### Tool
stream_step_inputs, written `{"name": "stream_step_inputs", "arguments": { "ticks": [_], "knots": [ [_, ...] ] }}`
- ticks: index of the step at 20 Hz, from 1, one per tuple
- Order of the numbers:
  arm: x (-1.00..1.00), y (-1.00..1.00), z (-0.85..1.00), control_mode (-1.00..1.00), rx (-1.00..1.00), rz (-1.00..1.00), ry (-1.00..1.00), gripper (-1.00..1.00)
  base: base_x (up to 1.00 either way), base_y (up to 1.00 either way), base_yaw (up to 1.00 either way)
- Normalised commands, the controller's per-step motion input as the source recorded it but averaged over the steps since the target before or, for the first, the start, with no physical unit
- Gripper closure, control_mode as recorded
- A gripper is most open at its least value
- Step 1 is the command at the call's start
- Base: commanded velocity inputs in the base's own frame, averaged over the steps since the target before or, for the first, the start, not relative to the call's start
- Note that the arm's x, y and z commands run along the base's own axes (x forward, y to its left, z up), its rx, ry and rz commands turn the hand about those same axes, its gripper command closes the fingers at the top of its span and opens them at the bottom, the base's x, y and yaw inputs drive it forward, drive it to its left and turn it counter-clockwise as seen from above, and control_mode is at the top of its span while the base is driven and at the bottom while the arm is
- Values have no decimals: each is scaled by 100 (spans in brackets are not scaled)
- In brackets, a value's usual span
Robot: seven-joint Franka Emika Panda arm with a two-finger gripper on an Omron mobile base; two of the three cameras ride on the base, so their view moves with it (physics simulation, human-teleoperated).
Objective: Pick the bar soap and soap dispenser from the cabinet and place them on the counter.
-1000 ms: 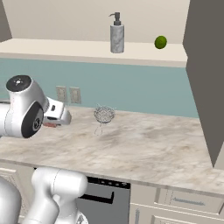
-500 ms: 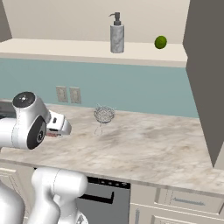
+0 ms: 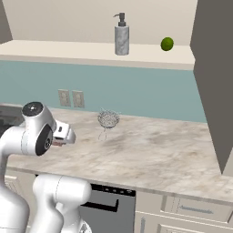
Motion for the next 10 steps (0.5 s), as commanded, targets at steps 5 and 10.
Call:
{"name": "stream_step_inputs", "arguments": {
  "ticks": [5, 10],
  "knots": [
    [33, 6, -43, -100, 0, -1, 0, 100, 0, 0, 0],
    [42, 0, -47, -100, 0, -3, 0, 100, 0, 0, 0]
  ]
}}
